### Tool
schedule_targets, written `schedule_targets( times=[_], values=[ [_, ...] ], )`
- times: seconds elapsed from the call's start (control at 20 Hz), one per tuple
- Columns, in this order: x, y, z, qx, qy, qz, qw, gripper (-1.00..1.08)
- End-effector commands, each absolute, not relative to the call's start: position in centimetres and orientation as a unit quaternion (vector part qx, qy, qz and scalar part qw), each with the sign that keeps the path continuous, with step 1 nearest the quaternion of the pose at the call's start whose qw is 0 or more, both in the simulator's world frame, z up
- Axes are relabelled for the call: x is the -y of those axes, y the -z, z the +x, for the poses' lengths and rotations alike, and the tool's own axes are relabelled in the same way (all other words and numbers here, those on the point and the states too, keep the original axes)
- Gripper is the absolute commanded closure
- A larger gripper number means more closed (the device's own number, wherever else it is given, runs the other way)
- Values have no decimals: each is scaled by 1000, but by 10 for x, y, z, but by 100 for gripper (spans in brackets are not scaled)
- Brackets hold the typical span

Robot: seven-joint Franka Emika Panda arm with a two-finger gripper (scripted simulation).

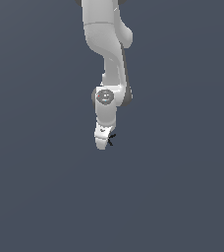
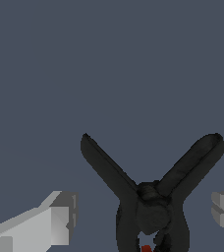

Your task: Pick up the object and move it to a goal position.

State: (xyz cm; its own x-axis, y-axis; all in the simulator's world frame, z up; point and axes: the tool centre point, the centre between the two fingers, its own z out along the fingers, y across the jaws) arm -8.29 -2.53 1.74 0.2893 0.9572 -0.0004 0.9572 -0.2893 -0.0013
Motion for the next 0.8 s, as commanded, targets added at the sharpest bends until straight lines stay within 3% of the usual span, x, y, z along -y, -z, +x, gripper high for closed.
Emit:
schedule_targets(
  times=[0.0, 0.05, 0.1, 0.75],
  values=[
    [26, -14, -82, 596, 0, -803, 0, -92],
    [26, -13, -82, 596, 0, -803, 0, -92],
    [26, -13, -82, 596, 0, -803, 0, 108],
    [26, -16, -82, 596, 0, -803, 0, 108]
  ],
)
